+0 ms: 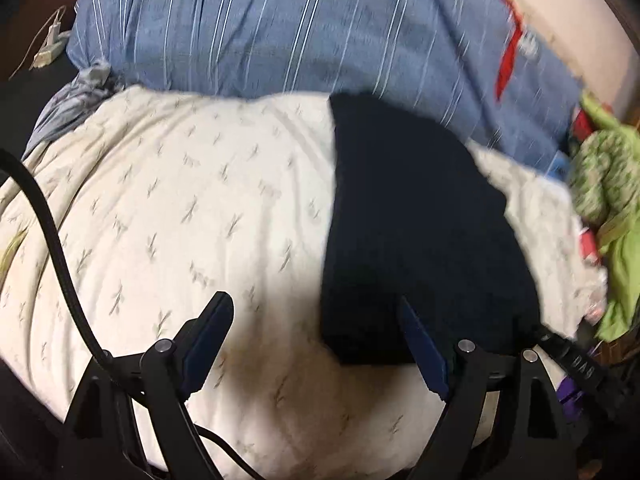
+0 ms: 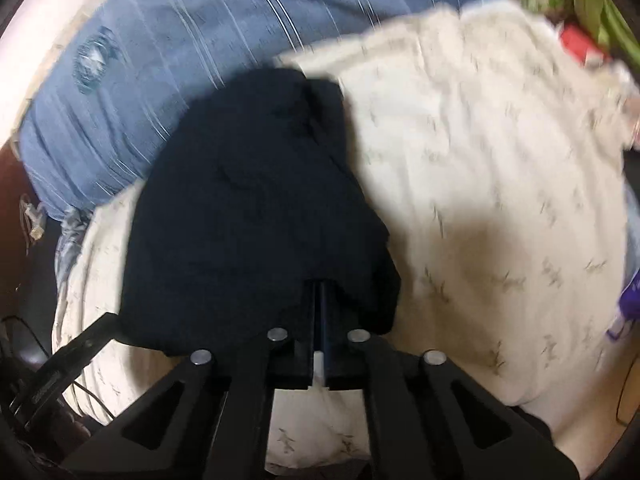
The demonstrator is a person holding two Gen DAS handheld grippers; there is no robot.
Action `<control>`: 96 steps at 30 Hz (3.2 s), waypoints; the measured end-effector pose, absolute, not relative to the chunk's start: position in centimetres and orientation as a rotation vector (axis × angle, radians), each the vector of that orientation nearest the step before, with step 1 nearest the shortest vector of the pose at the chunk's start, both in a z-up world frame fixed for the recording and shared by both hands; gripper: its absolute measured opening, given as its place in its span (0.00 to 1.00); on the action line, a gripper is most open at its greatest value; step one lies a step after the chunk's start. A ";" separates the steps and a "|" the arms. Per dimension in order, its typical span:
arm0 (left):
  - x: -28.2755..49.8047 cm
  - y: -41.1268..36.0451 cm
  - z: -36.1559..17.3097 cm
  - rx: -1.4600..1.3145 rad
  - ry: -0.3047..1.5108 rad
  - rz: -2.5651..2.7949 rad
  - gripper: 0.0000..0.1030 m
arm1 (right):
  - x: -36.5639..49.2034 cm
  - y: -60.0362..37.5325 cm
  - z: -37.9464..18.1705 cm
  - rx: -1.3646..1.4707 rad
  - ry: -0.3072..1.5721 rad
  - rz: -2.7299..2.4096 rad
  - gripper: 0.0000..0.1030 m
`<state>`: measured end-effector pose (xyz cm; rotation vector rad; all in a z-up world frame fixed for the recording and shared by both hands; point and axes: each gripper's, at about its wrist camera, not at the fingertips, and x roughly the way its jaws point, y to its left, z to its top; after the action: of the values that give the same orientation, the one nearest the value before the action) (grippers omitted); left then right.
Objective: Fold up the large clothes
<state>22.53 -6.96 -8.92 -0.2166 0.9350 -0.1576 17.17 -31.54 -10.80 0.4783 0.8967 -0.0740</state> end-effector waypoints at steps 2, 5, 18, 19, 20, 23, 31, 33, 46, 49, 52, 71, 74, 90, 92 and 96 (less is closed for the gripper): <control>22.9 -7.4 -8.7 -0.247 0.919 -0.223 0.85 | 17.8 -31.0 -10.9 0.458 0.910 -0.059 0.29; 23.9 -9.5 -10.0 -0.133 0.941 -0.238 0.86 | 18.8 -30.2 -13.5 0.425 0.979 -0.047 0.31; 22.2 -8.1 -9.7 -0.122 0.959 -0.153 0.96 | 16.2 -31.0 -10.2 0.429 0.905 -0.081 0.24; 22.2 -8.0 -9.3 -0.138 0.951 -0.165 0.96 | 16.2 -31.2 -9.8 0.441 0.889 -0.070 0.24; 22.3 -8.0 -8.9 -0.155 0.942 -0.177 0.96 | 16.2 -31.2 -9.6 0.457 0.877 -0.058 0.24; 23.4 -8.1 -7.4 -0.180 0.896 -0.199 0.96 | 17.2 -30.4 -9.6 0.460 0.876 -0.026 0.24; 33.7 -10.5 -4.3 -0.188 0.902 -0.352 0.95 | 19.4 -27.0 -9.0 0.517 0.832 0.125 0.24; 35.9 -11.5 -4.9 -0.143 0.947 -0.374 0.95 | 20.1 -25.5 -9.4 0.476 0.843 0.144 0.24; 39.6 -12.9 -11.9 -0.106 1.159 -0.398 0.86 | 20.4 -28.0 -13.7 0.411 1.030 0.003 0.08; 35.0 -8.7 -9.0 -0.278 1.080 -0.422 0.90 | 18.0 -30.2 -11.8 0.506 0.948 0.008 0.18; 28.8 -4.9 -9.3 -0.528 1.102 -0.506 0.90 | 16.4 -31.8 -11.0 0.615 0.905 0.020 0.52; 23.6 -4.4 -18.7 -1.324 1.124 -0.613 0.94 | 17.1 -31.7 -12.0 0.759 0.929 -0.007 0.56; 24.2 -4.4 -19.7 -1.348 1.133 -0.539 0.93 | 17.5 -31.7 -12.3 0.765 0.936 -0.016 0.56; 23.7 -1.0 -18.4 -1.273 1.008 -0.408 0.74 | 19.2 -32.5 -12.4 0.629 0.961 -0.123 0.48; 22.7 0.2 -17.0 -1.252 1.002 -0.373 0.81 | 18.0 -32.1 -10.5 0.636 0.887 -0.093 0.50; 22.6 -0.2 -12.5 -1.096 0.937 -0.411 0.82 | 18.0 -29.8 -8.7 0.658 0.837 0.072 0.50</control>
<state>22.60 -0.20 -12.51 -1.0958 0.9371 -0.4106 17.98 -29.76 -8.67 0.6579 0.8369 0.0720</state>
